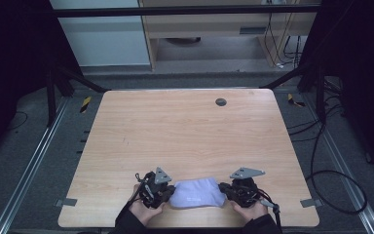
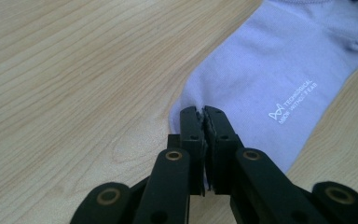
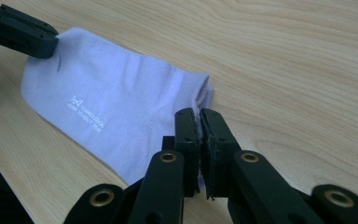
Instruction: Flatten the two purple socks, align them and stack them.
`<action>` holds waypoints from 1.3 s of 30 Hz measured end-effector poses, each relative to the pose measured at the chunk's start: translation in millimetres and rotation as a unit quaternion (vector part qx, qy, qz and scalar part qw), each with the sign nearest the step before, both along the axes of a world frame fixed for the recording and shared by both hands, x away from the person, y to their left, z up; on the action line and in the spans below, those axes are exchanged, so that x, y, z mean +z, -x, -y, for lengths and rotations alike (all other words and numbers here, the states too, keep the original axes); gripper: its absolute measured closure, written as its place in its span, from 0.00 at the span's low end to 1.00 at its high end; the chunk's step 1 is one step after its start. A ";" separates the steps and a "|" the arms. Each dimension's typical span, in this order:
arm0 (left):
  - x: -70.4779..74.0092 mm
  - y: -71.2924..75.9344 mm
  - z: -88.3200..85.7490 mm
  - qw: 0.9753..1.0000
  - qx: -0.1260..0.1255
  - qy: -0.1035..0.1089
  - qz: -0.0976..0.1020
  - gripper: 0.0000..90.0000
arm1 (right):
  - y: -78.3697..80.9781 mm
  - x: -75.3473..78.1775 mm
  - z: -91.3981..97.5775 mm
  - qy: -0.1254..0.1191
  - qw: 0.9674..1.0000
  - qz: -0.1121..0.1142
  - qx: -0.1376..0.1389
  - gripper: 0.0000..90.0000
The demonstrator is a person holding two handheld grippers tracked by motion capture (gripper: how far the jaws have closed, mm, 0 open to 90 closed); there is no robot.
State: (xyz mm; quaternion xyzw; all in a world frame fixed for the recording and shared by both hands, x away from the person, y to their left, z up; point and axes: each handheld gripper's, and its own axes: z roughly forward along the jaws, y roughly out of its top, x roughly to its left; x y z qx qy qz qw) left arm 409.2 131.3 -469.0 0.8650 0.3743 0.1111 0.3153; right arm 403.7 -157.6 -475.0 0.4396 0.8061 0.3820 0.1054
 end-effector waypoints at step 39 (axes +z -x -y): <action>-12.8 -1.2 5.7 0.999 -0.034 -0.011 0.005 0.95 | -4.4 -20.7 -2.4 0.004 1.000 -0.014 0.023 1.00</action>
